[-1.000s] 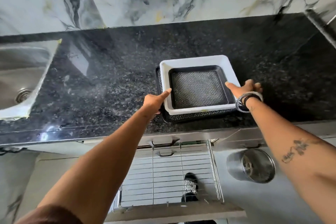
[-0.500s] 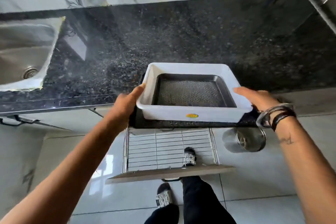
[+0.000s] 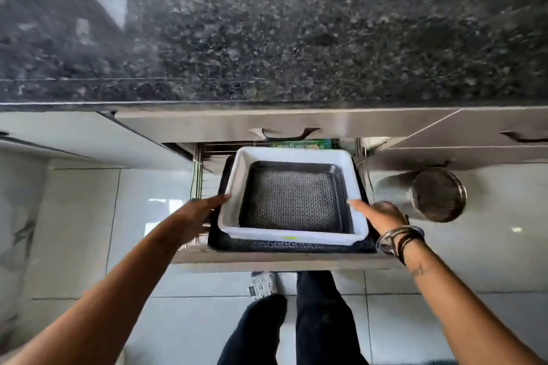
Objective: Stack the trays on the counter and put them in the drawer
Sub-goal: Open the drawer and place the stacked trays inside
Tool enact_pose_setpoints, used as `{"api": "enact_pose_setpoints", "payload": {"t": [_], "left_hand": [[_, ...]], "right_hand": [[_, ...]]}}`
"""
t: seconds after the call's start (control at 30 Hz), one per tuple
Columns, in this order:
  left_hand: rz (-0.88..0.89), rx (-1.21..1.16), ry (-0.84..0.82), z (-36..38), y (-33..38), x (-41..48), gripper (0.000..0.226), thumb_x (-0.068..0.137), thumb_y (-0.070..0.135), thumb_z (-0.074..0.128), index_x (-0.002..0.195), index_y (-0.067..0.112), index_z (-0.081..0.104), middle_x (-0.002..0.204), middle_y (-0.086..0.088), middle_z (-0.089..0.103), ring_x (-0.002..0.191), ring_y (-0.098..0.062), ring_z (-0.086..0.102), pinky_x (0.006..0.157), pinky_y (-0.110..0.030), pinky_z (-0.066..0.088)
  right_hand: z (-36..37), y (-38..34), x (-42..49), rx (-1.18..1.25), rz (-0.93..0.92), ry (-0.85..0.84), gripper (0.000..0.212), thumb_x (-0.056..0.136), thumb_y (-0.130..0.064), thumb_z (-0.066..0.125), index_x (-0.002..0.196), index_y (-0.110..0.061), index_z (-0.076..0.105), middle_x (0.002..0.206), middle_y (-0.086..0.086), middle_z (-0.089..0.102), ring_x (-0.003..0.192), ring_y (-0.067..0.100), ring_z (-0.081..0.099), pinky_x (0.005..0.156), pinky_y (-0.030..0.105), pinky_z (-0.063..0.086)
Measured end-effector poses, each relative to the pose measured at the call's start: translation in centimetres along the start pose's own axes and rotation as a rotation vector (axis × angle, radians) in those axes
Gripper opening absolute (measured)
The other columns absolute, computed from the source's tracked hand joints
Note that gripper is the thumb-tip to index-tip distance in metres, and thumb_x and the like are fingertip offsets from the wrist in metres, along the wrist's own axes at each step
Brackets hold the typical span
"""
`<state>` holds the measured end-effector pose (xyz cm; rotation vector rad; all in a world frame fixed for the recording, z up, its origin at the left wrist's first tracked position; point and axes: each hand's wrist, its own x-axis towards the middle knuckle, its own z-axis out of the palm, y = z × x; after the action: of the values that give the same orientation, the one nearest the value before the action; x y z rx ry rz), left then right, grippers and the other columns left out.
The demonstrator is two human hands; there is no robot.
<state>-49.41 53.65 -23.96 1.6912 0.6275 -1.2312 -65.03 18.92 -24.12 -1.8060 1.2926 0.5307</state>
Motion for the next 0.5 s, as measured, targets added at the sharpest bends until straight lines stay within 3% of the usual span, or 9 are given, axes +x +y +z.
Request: {"api": "enact_pose_setpoints", "payload": {"t": [0.07,0.13,0.2,0.3,0.37,0.43,0.5], "left_hand": [[0.020,0.003,-0.054,0.4,-0.6,6.1,0.039,0.092,0.018,0.056,0.125,-0.002,0.059,0.093,-0.013,0.064,0.089,-0.027,0.057,0.078,-0.036,0.048],[0.041,-0.011,-0.060,1.0,-0.3,9.9,0.027,0.085,0.014,0.061,0.108,0.000,0.064,0.095,-0.011,0.061,0.091,-0.025,0.055,0.081,-0.037,0.046],[0.047,-0.003,-0.032,1.8,-0.7,13.4,0.009,0.088,0.010,0.062,0.094,0.006,0.066,0.093,-0.009,0.063,0.092,-0.022,0.058,0.090,-0.040,0.046],[0.081,0.182,-0.002,2.2,-2.5,16.7,0.017,0.092,0.009,0.060,0.107,0.009,0.067,0.112,-0.011,0.062,0.109,-0.025,0.054,0.105,-0.043,0.038],[0.071,0.223,-0.009,2.4,-3.2,16.9,0.016,0.091,0.008,0.060,0.106,0.011,0.064,0.114,-0.009,0.059,0.106,-0.023,0.052,0.096,-0.038,0.040],[0.031,0.209,0.022,2.9,-2.9,16.0,0.025,0.089,0.014,0.065,0.112,0.009,0.058,0.105,-0.014,0.056,0.096,-0.021,0.051,0.075,-0.028,0.040],[0.022,0.182,0.230,3.9,-2.1,13.6,0.051,0.084,0.020,0.071,0.128,0.005,0.050,0.104,-0.019,0.059,0.092,-0.026,0.058,0.074,-0.030,0.045]], "right_hand": [[3.2,1.4,6.1,0.020,-0.036,-0.026,0.071,0.046,-0.079,0.063,0.052,-0.011,0.048,0.048,-0.004,0.042,0.052,0.018,0.038,0.054,0.033,0.025],[5.1,2.0,10.1,0.029,-0.043,-0.050,0.062,0.053,-0.072,0.070,0.056,-0.012,0.053,0.058,0.001,0.046,0.057,0.018,0.041,0.057,0.032,0.027],[6.9,3.4,13.7,0.005,-0.063,-0.072,0.054,0.059,-0.064,0.074,0.054,-0.016,0.050,0.049,-0.007,0.049,0.051,0.016,0.043,0.049,0.024,0.034],[8.8,5.1,16.7,-0.053,-0.082,-0.108,0.045,0.065,-0.056,0.078,0.059,-0.023,0.047,0.059,-0.011,0.051,0.054,0.007,0.044,0.041,0.013,0.035],[9.4,5.9,17.1,-0.039,-0.078,-0.096,0.042,0.066,-0.053,0.079,0.066,-0.027,0.045,0.079,-0.002,0.055,0.071,0.016,0.050,0.053,0.017,0.037],[8.9,5.4,15.9,-0.033,-0.041,-0.077,0.038,0.068,-0.048,0.079,0.089,-0.024,0.059,0.101,0.009,0.057,0.092,0.021,0.054,0.071,0.027,0.045],[7.3,4.1,13.2,-0.036,0.008,0.043,0.062,0.072,-0.044,0.077,0.119,-0.008,0.058,0.121,0.015,0.058,0.111,0.029,0.056,0.092,0.036,0.048]]}}
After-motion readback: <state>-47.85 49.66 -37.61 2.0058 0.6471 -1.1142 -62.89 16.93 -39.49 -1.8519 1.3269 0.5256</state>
